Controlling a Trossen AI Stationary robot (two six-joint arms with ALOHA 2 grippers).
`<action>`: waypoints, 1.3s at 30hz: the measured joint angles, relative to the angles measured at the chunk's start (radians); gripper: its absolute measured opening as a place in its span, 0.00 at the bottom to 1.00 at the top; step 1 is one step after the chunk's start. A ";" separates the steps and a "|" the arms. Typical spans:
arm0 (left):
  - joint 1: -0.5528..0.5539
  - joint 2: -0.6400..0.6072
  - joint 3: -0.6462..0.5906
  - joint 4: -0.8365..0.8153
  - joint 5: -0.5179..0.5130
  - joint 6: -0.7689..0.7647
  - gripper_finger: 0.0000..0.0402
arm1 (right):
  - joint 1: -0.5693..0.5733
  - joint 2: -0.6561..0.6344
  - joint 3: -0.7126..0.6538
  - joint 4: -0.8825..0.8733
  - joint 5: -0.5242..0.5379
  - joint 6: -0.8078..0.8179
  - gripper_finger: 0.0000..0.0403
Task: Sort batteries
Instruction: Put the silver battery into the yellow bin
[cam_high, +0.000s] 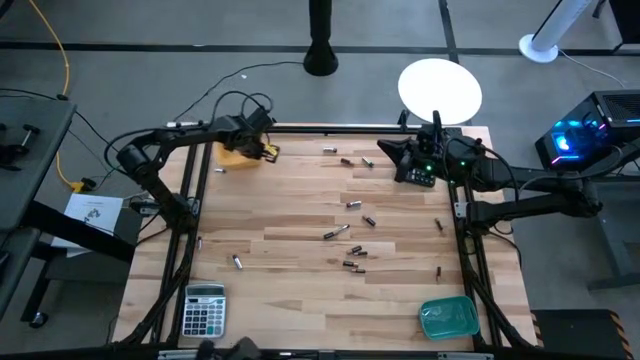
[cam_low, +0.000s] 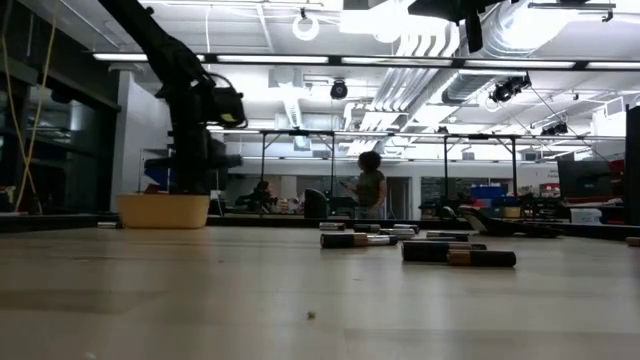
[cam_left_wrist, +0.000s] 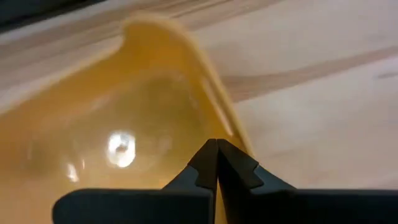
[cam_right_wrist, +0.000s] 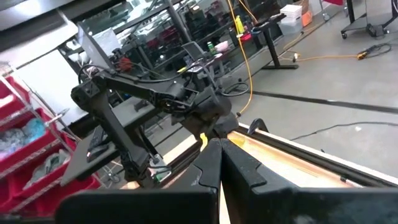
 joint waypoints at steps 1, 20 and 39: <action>-0.022 0.000 0.000 0.019 0.014 -0.020 0.00 | 0.000 0.000 0.000 0.000 -0.004 -0.006 0.00; -0.382 -0.005 0.108 0.158 0.074 -0.179 0.00 | -0.001 -0.001 0.000 0.003 -0.006 -0.036 0.00; -0.040 -0.243 0.153 -0.769 -0.123 0.402 0.17 | -0.001 -0.001 0.000 -0.001 -0.006 -0.049 0.00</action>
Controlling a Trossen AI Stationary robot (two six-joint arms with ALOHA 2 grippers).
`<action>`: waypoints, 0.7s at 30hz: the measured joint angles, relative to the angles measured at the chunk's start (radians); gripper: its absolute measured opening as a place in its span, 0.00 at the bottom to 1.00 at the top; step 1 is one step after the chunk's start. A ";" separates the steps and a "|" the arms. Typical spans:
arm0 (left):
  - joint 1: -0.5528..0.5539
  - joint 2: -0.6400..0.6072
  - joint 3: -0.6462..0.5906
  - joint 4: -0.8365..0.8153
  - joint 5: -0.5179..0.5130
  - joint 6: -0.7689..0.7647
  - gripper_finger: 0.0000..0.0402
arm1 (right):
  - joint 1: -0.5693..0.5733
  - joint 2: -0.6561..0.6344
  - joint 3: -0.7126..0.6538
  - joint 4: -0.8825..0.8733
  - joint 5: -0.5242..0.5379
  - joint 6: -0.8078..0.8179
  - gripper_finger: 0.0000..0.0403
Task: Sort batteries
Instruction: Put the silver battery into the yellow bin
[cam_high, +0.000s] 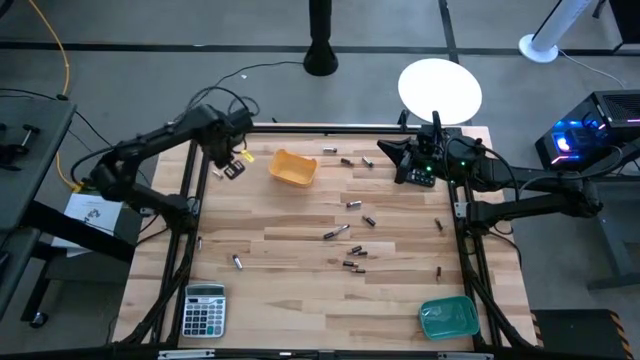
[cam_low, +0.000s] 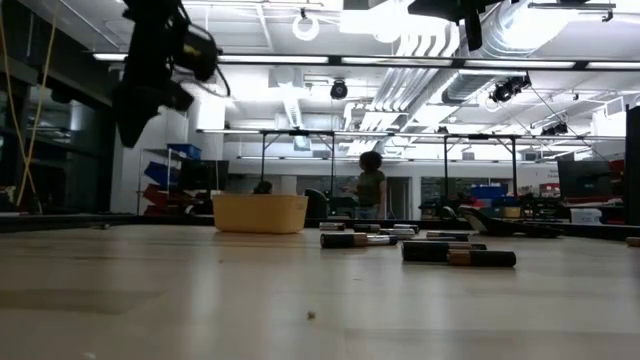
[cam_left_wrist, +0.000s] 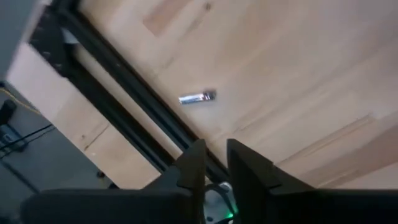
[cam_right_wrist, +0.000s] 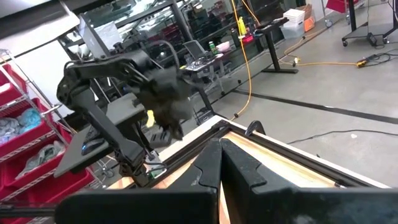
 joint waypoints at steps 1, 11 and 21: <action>-0.002 0.021 -0.012 0.001 0.002 0.012 0.20 | 0.000 0.000 0.000 0.000 0.000 -0.003 0.00; -0.009 0.282 -0.094 0.029 -0.107 0.175 0.49 | 0.000 0.000 0.000 -0.012 0.000 -0.005 0.00; -0.005 0.467 -0.100 0.117 -0.200 0.342 0.58 | 0.000 0.003 0.000 -0.043 0.000 0.022 0.00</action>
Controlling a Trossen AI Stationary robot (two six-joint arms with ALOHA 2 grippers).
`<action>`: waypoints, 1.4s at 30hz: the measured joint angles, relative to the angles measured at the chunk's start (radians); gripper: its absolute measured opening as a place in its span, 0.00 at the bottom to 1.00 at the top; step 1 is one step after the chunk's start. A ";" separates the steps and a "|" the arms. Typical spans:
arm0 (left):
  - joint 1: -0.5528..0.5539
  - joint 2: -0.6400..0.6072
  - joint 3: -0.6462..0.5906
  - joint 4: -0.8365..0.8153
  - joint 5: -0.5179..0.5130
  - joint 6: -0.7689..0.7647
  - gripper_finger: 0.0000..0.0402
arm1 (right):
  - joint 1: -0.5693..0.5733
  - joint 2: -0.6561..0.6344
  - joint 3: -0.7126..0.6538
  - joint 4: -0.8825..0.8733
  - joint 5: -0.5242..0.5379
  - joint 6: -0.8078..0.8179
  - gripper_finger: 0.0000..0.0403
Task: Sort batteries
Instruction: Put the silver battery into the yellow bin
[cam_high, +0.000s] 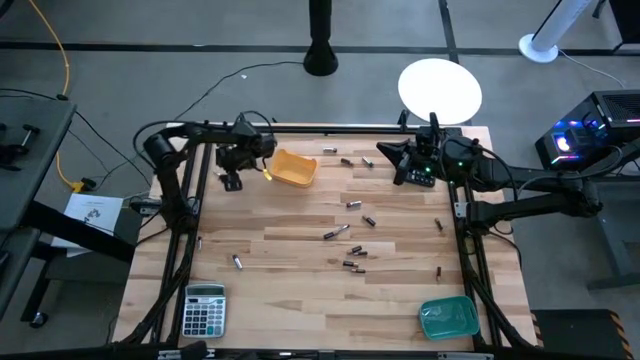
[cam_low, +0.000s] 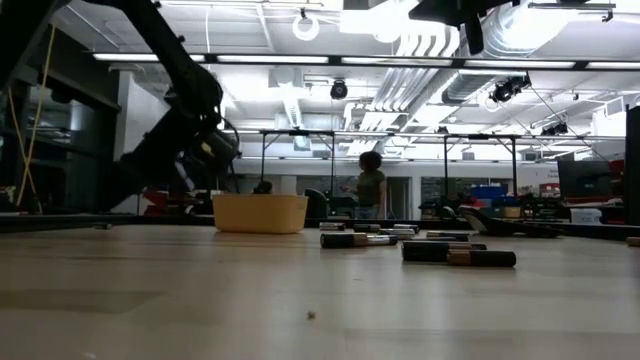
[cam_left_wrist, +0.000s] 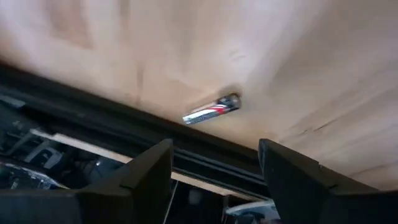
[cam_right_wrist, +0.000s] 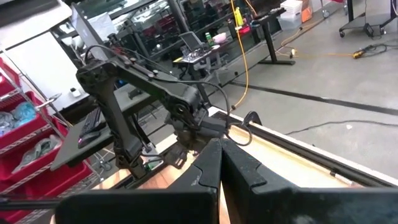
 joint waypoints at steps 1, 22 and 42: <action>0.001 0.015 0.000 -0.006 0.004 0.013 0.57 | 0.000 0.000 0.000 -0.003 0.000 0.002 0.00; 0.028 0.083 -0.092 0.146 -0.022 0.203 0.21 | 0.000 0.000 0.000 0.003 0.000 0.047 0.00; 0.011 -0.313 -0.090 0.151 0.244 -0.046 0.01 | 0.000 0.000 0.000 0.002 0.001 0.044 0.00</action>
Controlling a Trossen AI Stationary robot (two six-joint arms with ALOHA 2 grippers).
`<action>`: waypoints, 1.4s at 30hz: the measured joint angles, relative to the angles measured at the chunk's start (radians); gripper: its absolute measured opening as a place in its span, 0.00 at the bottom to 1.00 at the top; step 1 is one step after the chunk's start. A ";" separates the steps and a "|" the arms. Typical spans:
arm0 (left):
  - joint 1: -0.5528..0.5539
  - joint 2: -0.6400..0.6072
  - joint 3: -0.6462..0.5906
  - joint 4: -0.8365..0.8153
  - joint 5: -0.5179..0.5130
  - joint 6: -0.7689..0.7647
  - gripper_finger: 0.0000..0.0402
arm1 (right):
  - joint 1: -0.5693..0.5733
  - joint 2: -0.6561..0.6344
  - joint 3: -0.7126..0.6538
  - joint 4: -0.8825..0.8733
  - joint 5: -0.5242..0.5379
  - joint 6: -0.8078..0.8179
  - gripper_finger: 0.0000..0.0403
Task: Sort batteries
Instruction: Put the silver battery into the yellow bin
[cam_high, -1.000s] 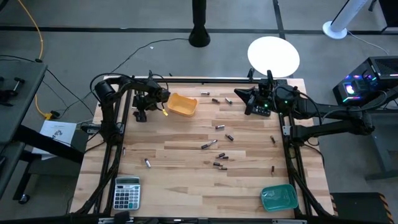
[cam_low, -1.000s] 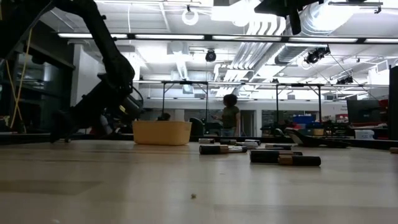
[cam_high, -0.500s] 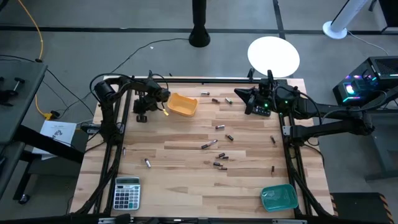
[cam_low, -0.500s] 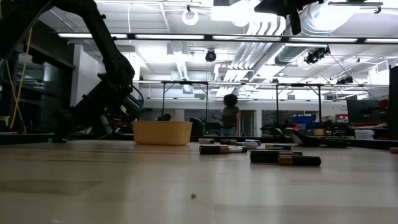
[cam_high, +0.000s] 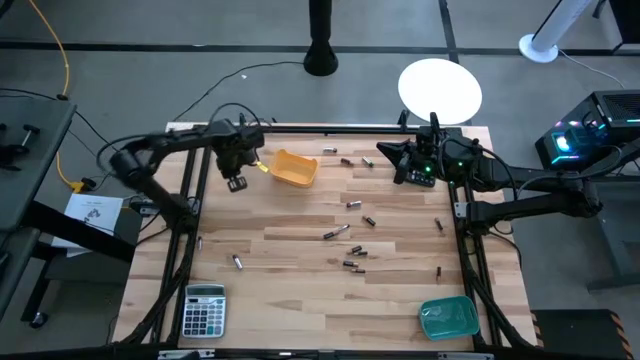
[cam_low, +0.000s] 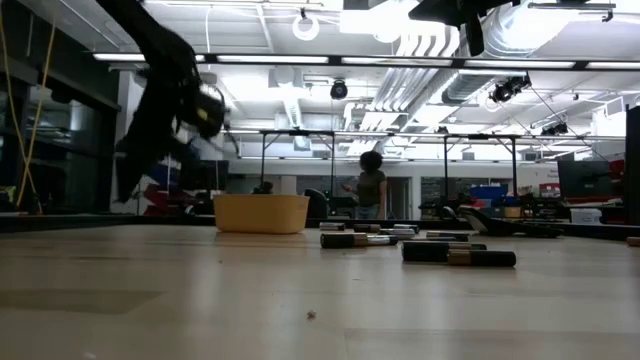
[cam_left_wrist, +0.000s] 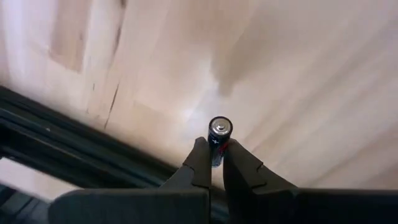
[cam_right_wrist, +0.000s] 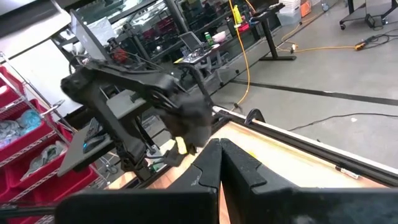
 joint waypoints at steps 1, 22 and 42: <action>-0.011 -0.036 0.000 0.019 0.032 -0.020 0.01 | 0.000 0.000 0.000 0.000 0.000 0.000 0.00; -0.323 -0.084 0.021 0.696 0.063 -0.192 0.28 | 0.000 0.000 0.000 -0.003 0.000 -0.019 0.00; -0.906 -0.219 -0.046 0.068 0.349 -0.344 0.45 | -0.012 0.000 0.000 -0.035 0.000 -0.026 0.00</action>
